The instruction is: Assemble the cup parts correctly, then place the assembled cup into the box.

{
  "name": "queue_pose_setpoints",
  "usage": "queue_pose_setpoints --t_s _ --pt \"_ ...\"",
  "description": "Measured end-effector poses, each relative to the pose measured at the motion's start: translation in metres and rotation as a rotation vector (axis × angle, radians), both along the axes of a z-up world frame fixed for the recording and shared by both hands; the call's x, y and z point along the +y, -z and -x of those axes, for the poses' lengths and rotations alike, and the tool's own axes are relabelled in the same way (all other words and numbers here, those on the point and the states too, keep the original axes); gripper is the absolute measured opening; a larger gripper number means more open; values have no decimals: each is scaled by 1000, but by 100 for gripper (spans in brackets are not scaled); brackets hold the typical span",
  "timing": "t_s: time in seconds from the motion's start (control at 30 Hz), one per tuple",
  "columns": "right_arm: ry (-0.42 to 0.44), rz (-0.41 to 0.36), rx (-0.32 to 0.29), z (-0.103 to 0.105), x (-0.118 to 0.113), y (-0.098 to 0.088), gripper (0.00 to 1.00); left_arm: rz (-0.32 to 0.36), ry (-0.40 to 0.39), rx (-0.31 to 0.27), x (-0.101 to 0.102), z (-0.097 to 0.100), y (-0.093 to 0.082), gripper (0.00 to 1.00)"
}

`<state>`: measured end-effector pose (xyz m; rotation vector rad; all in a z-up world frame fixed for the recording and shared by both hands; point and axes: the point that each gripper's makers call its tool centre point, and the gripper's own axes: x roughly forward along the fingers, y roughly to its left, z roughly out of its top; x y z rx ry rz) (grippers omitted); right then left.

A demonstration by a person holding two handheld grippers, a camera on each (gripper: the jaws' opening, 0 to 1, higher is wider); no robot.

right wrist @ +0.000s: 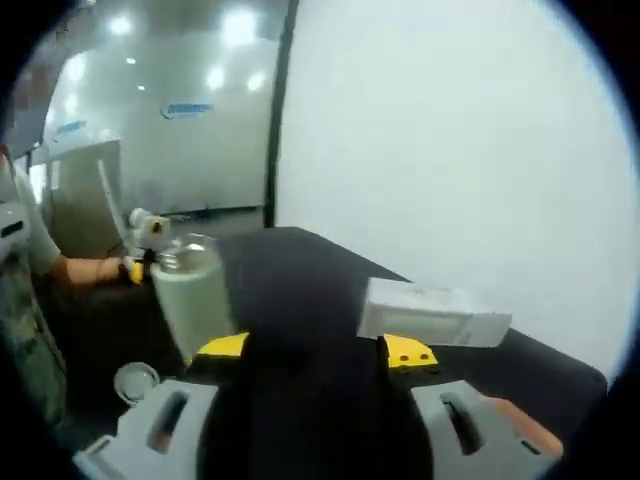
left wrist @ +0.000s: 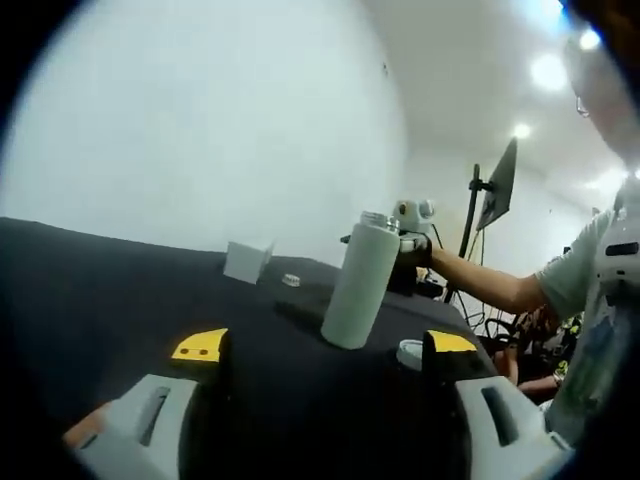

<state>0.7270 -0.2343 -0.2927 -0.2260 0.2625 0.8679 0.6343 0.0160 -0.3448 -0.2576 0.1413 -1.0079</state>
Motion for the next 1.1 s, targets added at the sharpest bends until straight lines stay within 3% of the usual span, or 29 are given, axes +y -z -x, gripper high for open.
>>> queue_pose_setpoints --t_s 0.37,0.47,0.8,1.03,1.1 --pt "212 130 148 -87 -34 78 39 -23 -2 2 -1 -1 4 74" --pt "230 126 155 -103 -38 92 39 -25 -1 -6 -1 -2 3 74" --pt "244 57 150 -114 -31 97 31 -19 2 -17 -3 -3 0 72" --pt "238 86 154 -113 -29 105 29 -35 1 -21 -4 -3 2 71" --pt "246 87 155 -115 -30 106 24 -33 -1 -22 -4 -3 1 71"
